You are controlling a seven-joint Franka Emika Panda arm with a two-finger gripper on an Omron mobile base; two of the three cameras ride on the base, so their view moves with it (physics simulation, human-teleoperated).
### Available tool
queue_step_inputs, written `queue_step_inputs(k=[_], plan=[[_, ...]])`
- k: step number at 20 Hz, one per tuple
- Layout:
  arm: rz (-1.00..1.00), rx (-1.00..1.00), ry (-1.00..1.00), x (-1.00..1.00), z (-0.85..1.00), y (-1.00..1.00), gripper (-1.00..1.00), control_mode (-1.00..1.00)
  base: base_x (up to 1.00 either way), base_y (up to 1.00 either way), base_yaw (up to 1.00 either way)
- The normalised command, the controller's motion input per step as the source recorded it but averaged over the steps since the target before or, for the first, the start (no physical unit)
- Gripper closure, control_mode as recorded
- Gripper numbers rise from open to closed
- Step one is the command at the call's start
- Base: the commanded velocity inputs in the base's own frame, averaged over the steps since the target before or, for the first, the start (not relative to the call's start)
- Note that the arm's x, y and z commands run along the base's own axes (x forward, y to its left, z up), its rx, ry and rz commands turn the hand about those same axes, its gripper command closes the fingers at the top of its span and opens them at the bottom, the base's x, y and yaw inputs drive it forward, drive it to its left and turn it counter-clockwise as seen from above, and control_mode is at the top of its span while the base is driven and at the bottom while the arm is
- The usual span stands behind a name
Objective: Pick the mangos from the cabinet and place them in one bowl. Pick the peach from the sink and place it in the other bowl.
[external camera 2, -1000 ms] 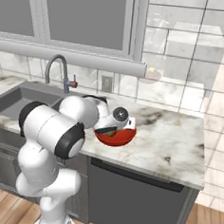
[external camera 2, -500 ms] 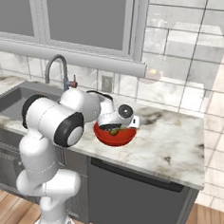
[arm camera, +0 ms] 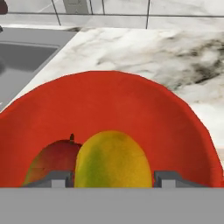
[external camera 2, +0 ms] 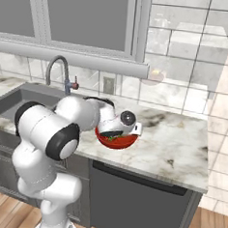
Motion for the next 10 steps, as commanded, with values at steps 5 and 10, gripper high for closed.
queue_step_inputs(k=[5, 10], plan=[[0.0, 0.0, 0.0, -0.53, 0.0, 0.05, -1.0, -1.0, 0.0, 0.0, 0.0], [0.0, 0.0, 0.0, -0.02, 0.1, 0.0, -1.0, -1.0, 0.0, 0.0, 0.0]])
